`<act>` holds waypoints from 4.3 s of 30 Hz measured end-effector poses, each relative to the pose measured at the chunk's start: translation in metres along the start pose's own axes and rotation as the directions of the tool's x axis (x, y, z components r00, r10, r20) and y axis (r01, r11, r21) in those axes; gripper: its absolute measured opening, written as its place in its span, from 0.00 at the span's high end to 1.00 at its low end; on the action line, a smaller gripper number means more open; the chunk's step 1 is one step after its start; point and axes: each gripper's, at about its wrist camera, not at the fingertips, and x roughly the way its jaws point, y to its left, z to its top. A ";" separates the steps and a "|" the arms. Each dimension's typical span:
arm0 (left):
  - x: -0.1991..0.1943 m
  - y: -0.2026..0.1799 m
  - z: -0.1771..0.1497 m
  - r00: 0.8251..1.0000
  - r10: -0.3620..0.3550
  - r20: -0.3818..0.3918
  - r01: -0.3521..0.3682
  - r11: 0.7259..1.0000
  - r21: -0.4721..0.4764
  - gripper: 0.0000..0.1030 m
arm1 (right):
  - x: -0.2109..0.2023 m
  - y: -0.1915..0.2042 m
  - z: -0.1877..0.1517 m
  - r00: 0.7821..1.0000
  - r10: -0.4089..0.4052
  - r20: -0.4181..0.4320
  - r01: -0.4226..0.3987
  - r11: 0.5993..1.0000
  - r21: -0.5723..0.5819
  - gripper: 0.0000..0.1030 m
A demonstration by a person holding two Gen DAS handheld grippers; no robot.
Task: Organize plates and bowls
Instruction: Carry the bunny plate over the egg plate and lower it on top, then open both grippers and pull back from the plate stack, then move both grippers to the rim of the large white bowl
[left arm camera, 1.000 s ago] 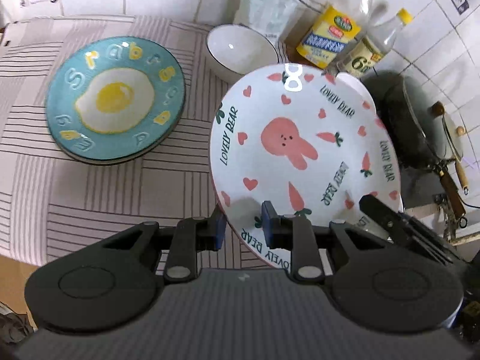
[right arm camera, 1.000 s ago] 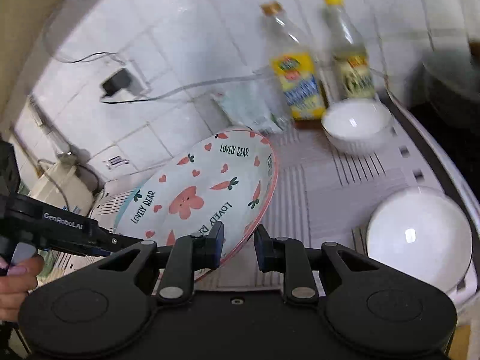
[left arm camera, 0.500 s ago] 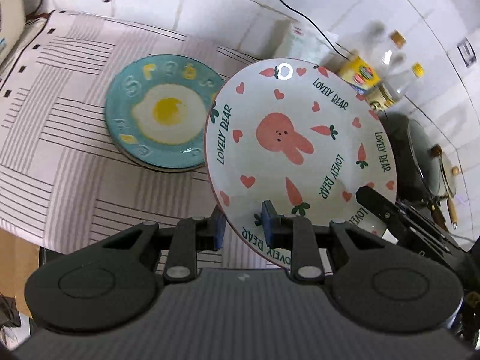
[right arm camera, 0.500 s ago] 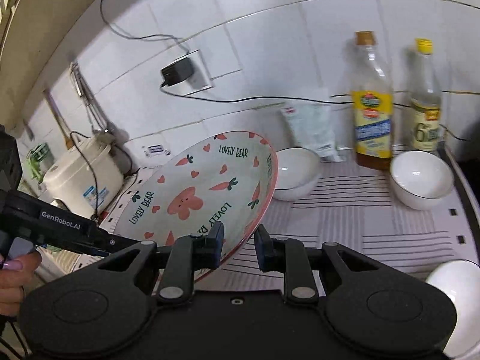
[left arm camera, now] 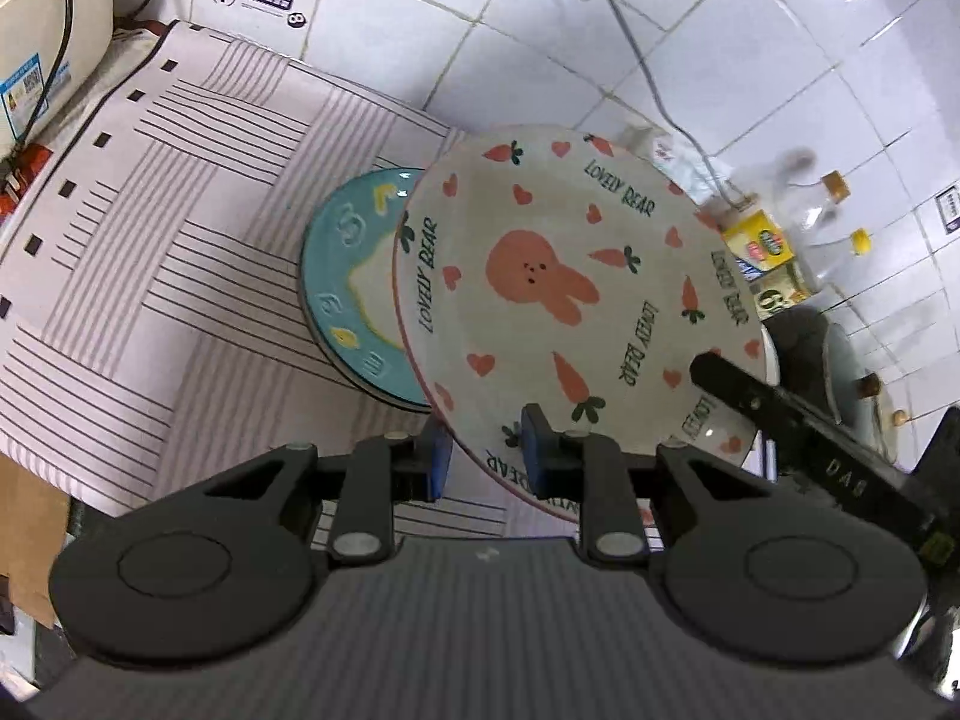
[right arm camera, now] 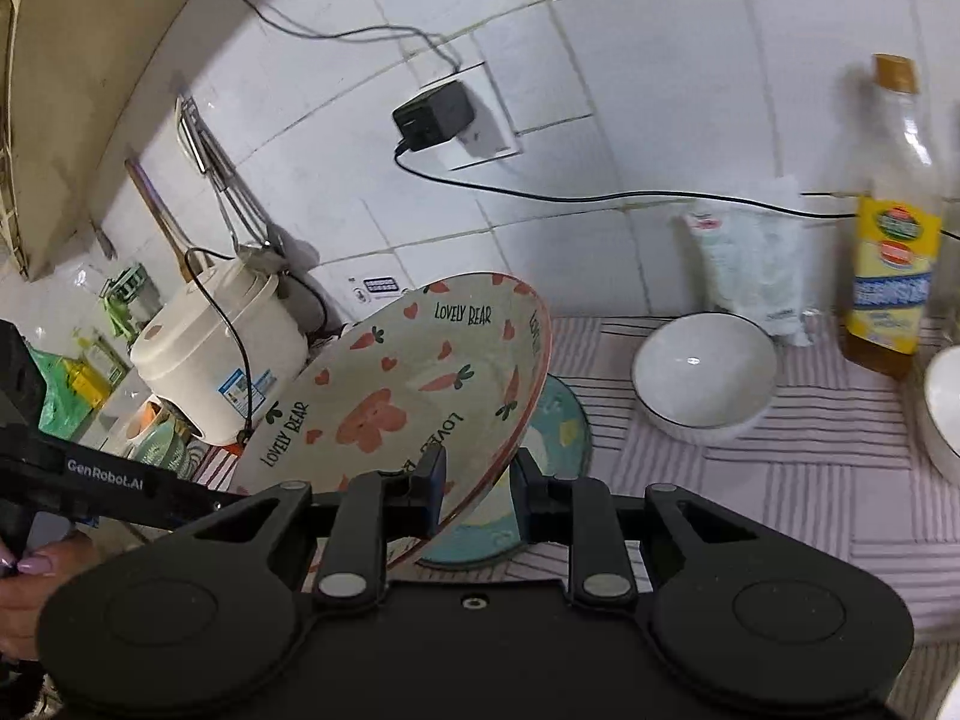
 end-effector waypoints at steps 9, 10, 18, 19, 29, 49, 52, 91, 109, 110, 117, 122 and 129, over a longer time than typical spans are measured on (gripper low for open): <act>0.025 0.037 0.022 0.997 0.048 -0.063 -0.046 0.998 0.036 0.78 | 0.053 0.009 -0.006 0.996 -0.027 -0.090 0.033 0.998 0.059 0.73; 0.029 0.041 0.023 0.996 0.050 -0.075 -0.047 0.998 0.035 0.78 | 0.057 0.008 -0.008 0.994 -0.031 -0.101 0.037 0.997 0.064 0.73; 0.060 0.063 0.040 0.984 0.055 -0.170 -0.046 0.997 0.055 0.78 | 0.088 0.000 -0.017 0.985 -0.079 -0.156 0.099 0.987 0.123 0.73; 0.064 0.064 0.042 0.982 0.053 -0.182 -0.042 0.997 0.064 0.78 | 0.093 -0.001 -0.018 0.982 -0.093 -0.163 0.116 0.984 0.134 0.73; 0.098 0.078 0.070 0.959 0.065 -0.274 -0.034 0.992 0.118 0.78 | 0.123 0.004 -0.025 0.965 -0.185 -0.187 0.217 0.962 0.168 0.73; 0.119 0.096 0.073 0.916 0.016 -0.401 -0.018 1.000 -0.002 0.77 | 0.151 0.045 -0.012 0.841 -0.451 -0.299 0.460 0.887 -0.044 0.66; 0.119 0.094 0.070 0.912 0.025 -0.410 -0.026 1.000 0.003 0.79 | 0.155 0.046 -0.012 0.822 -0.484 -0.299 0.484 0.871 -0.080 0.65; 0.025 -0.125 0.016 0.937 0.268 -0.223 -0.142 0.877 0.458 0.62 | -0.120 0.000 -0.050 0.919 -0.391 -0.053 0.382 0.916 -0.124 0.45; 0.067 -0.255 -0.066 0.933 0.239 -0.268 -0.031 0.797 0.603 0.47 | -0.231 -0.054 -0.111 0.852 -0.516 0.088 0.522 0.852 -0.053 0.14; 0.073 -0.259 -0.070 0.930 0.247 -0.271 -0.035 0.796 0.605 0.46 | -0.232 -0.059 -0.116 0.846 -0.525 0.092 0.530 0.847 -0.044 0.13; 0.112 -0.278 -0.086 0.917 0.247 -0.314 -0.019 0.813 0.582 0.32 | -0.221 -0.098 -0.146 0.810 -0.583 0.062 0.585 0.811 -0.024 0.06; 0.134 -0.292 -0.094 0.931 0.219 -0.292 -0.009 0.813 0.582 0.26 | -0.197 -0.135 -0.172 0.836 -0.548 0.009 0.548 0.836 0.021 0.06; 0.175 -0.307 -0.105 0.955 0.129 -0.269 0.043 0.833 0.551 0.22 | -0.160 -0.170 -0.198 0.852 -0.524 -0.010 0.524 0.850 0.055 0.06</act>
